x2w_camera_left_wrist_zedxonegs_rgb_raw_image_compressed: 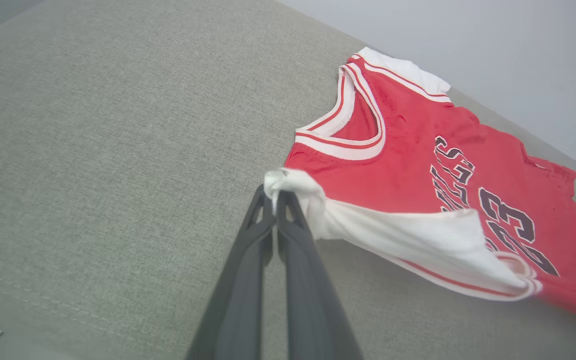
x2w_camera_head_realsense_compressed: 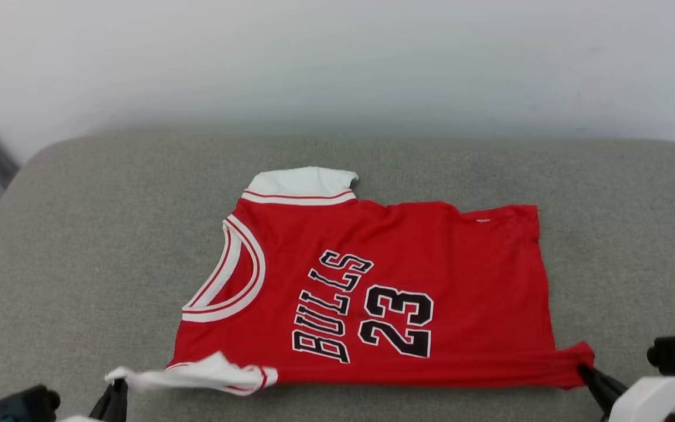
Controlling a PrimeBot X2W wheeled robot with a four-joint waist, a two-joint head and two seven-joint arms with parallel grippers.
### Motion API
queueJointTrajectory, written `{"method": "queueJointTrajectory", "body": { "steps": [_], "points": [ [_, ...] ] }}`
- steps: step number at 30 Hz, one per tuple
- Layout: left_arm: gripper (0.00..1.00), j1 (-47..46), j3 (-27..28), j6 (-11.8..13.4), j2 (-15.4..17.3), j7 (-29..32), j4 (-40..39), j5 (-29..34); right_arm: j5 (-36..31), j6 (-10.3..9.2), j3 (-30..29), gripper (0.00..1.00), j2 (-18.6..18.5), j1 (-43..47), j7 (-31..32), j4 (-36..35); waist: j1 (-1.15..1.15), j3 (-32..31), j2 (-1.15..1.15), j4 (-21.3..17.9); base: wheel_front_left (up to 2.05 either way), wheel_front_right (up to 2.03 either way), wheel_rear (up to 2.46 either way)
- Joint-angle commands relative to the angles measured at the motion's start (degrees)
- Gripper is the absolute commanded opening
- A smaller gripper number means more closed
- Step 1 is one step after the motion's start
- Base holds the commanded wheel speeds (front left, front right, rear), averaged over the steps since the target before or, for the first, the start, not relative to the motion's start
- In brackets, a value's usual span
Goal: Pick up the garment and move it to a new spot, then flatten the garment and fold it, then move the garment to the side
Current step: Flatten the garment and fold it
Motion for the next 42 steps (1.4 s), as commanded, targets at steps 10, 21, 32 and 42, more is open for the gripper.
{"method": "queueJointTrajectory", "body": {
  "steps": [10,21,32,42],
  "points": [
    [0.00,-18.76,-3.93,-5.71,-1.88,-1.98,6.84,1.81,-1.55,-0.10,1.00,0.00,0.38,-10.59,2.05,3.07,0.02,9.46,0.00,-0.14,0.00,0.00,0.00],
    [0.00,-30.50,-5.42,-11.00,-4.14,-2.79,22.18,0.36,-0.90,-0.09,6.62,0.04,-0.01,-18.70,-2.73,10.70,0.02,16.12,0.00,-2.26,0.00,0.00,0.00],
    [1.00,-32.60,-5.97,-14.70,-5.56,-1.74,34.86,-2.73,-0.91,-0.18,13.38,1.00,-1.57,-19.14,-10.66,18.26,0.02,14.36,0.00,-3.24,0.00,0.00,0.00],
    [1.00,-30.09,-5.32,-14.81,-2.05,1.01,35.14,-3.67,-3.54,-0.10,10.23,1.00,-0.69,-14.94,-26.34,13.09,0.02,5.79,0.00,-3.54,0.00,0.00,0.00]
  ]
}}
